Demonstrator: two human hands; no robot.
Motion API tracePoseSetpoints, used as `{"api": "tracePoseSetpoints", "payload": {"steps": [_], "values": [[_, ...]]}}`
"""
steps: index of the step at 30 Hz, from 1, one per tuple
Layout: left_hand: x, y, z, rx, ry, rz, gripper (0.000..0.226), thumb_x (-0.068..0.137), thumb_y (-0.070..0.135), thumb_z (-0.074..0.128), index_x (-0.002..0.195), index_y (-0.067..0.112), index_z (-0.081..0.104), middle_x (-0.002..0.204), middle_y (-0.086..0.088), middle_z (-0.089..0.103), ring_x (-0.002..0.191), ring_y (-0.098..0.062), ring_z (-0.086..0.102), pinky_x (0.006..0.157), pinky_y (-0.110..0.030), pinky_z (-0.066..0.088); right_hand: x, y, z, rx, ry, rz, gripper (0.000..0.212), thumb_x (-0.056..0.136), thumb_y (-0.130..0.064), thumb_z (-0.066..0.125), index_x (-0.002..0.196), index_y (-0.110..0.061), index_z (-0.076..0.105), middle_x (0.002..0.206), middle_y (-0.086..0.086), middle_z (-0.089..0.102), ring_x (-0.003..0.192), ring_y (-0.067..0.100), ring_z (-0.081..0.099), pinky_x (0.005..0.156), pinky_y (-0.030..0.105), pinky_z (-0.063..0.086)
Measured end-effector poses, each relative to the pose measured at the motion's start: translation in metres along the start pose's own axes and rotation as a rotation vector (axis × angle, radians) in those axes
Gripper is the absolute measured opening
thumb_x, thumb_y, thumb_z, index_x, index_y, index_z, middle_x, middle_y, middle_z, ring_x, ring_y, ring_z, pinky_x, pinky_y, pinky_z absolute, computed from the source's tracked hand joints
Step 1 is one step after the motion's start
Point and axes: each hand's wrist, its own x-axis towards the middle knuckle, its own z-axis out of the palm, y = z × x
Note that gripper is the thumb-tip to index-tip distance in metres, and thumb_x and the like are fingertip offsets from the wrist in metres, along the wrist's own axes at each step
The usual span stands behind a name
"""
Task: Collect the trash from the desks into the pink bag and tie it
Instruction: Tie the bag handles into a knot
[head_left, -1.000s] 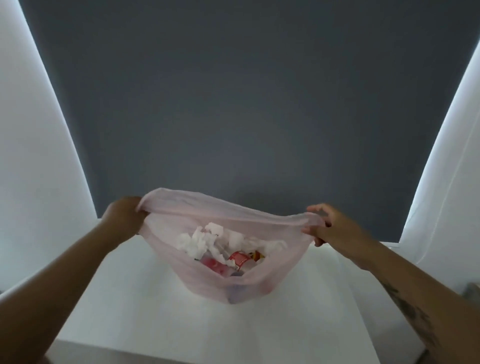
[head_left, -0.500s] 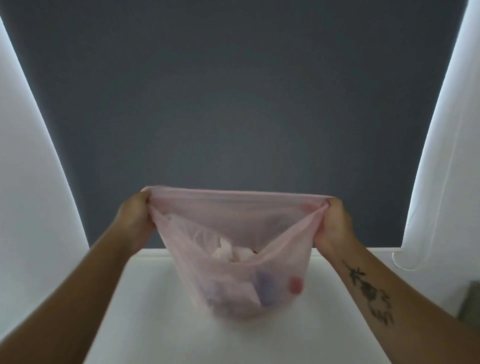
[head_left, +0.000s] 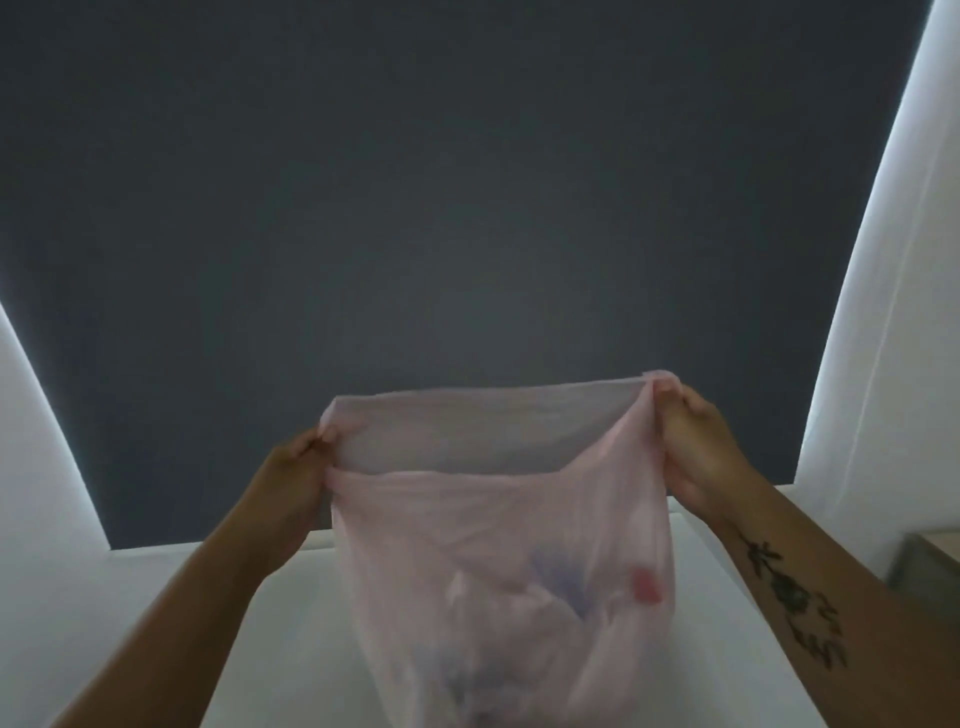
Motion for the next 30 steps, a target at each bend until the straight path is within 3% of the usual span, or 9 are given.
{"api": "tracePoseSetpoints", "payload": {"steps": [4, 6, 9, 12, 17, 21, 25, 28, 30], "values": [[0.001, -0.011, 0.02, -0.276, 0.123, -0.074, 0.037, 0.106, 0.031, 0.038, 0.098, 0.016, 0.071, 0.092, -0.005, 0.072, 0.089, -0.023, 0.065, 0.075, -0.038, 0.053, 0.009, 0.005, 0.015, 0.363, 0.045, 0.195, 0.015, 0.088, -0.019, 0.065, 0.097, -0.008, 0.069, 0.084, 0.011, 0.068, 0.075, 0.026, 0.067, 0.081, 0.045, 0.056], [-0.005, -0.008, 0.04, -0.479, 0.191, -0.154, 0.031, 0.105, 0.028, 0.042, 0.096, 0.012, 0.068, 0.082, -0.003, 0.075, 0.078, -0.018, 0.071, 0.066, -0.033, 0.059, 0.012, 0.01, 0.028, 0.569, 0.037, 0.286, 0.013, 0.091, -0.015, 0.056, 0.081, -0.009, 0.062, 0.074, 0.008, 0.068, 0.064, 0.021, 0.068, 0.075, 0.039, 0.057], [-0.009, 0.001, 0.061, -0.556, 0.2, -0.179, 0.027, 0.098, 0.029, 0.052, 0.1, 0.008, 0.069, 0.094, -0.01, 0.072, 0.084, -0.026, 0.07, 0.078, -0.039, 0.058, 0.023, 0.019, 0.038, 0.708, 0.09, 0.32, 0.025, 0.085, -0.01, 0.039, 0.062, -0.017, 0.033, 0.059, 0.001, 0.035, 0.043, 0.016, 0.039, 0.06, 0.03, 0.046], [-0.011, 0.005, 0.061, -0.538, 0.05, -0.104, 0.039, 0.097, 0.038, 0.05, 0.112, 0.006, 0.065, 0.108, -0.018, 0.07, 0.101, -0.029, 0.068, 0.09, -0.043, 0.054, 0.025, 0.017, 0.033, 0.639, 0.005, 0.326, 0.032, 0.093, -0.027, 0.051, 0.066, -0.018, 0.037, 0.052, -0.003, 0.034, 0.047, 0.014, 0.032, 0.06, 0.027, 0.038], [-0.023, -0.009, 0.046, -0.351, -0.031, -0.09, 0.032, 0.095, -0.009, 0.038, 0.117, -0.006, 0.062, 0.112, -0.023, 0.069, 0.093, -0.026, 0.07, 0.08, -0.034, 0.06, 0.029, 0.025, 0.024, 0.366, -0.079, 0.186, 0.017, 0.097, 0.002, 0.046, 0.09, -0.012, 0.054, 0.071, 0.002, 0.051, 0.053, 0.01, 0.042, 0.055, 0.023, 0.041], [-0.027, -0.022, 0.047, -0.371, -0.078, -0.116, 0.033, 0.104, 0.019, 0.043, 0.118, -0.002, 0.064, 0.115, -0.021, 0.07, 0.102, -0.026, 0.07, 0.089, -0.037, 0.057, 0.031, 0.035, 0.021, 0.395, -0.046, 0.188, 0.009, 0.103, -0.015, 0.046, 0.102, -0.016, 0.055, 0.106, 0.006, 0.069, 0.063, 0.011, 0.051, 0.057, 0.02, 0.047], [-0.023, -0.028, 0.059, -0.449, 0.02, -0.118, 0.044, 0.104, 0.038, 0.039, 0.118, 0.006, 0.065, 0.112, -0.013, 0.073, 0.105, -0.022, 0.07, 0.091, -0.04, 0.054, 0.025, 0.036, 0.015, 0.517, -0.024, 0.239, 0.014, 0.102, -0.025, 0.049, 0.111, -0.017, 0.057, 0.101, 0.005, 0.071, 0.086, 0.022, 0.069, 0.069, 0.038, 0.055], [-0.016, -0.033, 0.07, -0.708, 0.148, -0.201, 0.042, 0.105, 0.041, 0.037, 0.098, 0.013, 0.067, 0.086, -0.005, 0.076, 0.081, -0.017, 0.073, 0.08, -0.034, 0.059, 0.018, 0.03, 0.019, 0.542, 0.0, 0.313, 0.012, 0.098, -0.025, 0.056, 0.096, -0.015, 0.06, 0.058, 0.0, 0.054, 0.055, 0.018, 0.059, 0.062, 0.037, 0.055], [-0.011, -0.032, 0.08, -0.857, 0.249, -0.221, 0.041, 0.106, 0.03, 0.035, 0.068, 0.021, 0.048, 0.051, 0.004, 0.053, 0.044, -0.012, 0.053, 0.057, -0.026, 0.054, 0.015, 0.029, 0.024, 0.539, 0.019, 0.357, 0.018, 0.097, -0.032, 0.057, 0.092, -0.015, 0.058, 0.055, -0.002, 0.047, 0.046, 0.013, 0.048, 0.058, 0.034, 0.051]]}}
